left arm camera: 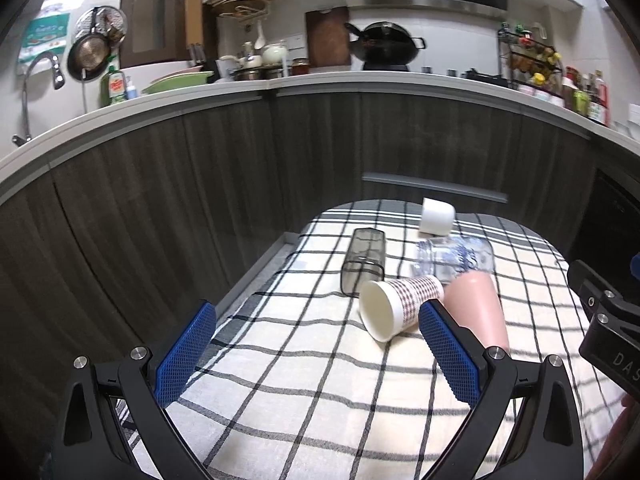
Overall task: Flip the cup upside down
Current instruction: 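Move the right gripper toward the small white cup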
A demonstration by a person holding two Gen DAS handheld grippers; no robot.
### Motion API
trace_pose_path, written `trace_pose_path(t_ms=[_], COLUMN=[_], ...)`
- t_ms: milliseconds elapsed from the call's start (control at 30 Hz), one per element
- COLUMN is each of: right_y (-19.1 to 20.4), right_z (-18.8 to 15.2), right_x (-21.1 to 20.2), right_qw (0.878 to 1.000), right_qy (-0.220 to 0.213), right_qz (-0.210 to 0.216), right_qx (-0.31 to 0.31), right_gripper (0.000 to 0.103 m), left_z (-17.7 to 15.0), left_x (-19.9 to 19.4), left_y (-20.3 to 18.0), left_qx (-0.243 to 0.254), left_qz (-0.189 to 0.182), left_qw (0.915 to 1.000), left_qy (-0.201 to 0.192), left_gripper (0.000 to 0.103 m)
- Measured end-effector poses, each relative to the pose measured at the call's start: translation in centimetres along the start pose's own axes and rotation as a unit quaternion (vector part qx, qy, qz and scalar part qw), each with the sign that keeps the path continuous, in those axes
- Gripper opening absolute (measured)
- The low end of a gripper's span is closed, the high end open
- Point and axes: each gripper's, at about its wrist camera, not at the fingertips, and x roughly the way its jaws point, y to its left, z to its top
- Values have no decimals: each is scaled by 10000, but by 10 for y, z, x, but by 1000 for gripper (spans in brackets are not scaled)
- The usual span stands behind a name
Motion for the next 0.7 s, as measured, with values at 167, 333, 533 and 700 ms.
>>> trace_pose_path(t_ms=[167, 333, 533, 700], right_y=[9, 20, 27, 32], right_z=[30, 63, 101, 127], right_x=[16, 38, 78, 122], right_qw=[9976, 9896, 9779, 9649], right_qy=[53, 115, 516, 978], right_qz=[259, 474, 780, 924], right_qx=[-646, -1350, -1871, -2255], right_gripper=[101, 101, 101, 101], left_z=[16, 35, 58, 75], left_x=[6, 12, 30, 60], left_y=[-10, -20, -28, -38], left_qx=[-312, -675, -1203, -1475], left_qz=[214, 470, 608, 652], left_qw=[9991, 9960, 9887, 9809], left_qy=[172, 349, 651, 1092], left_gripper=[103, 103, 103, 103])
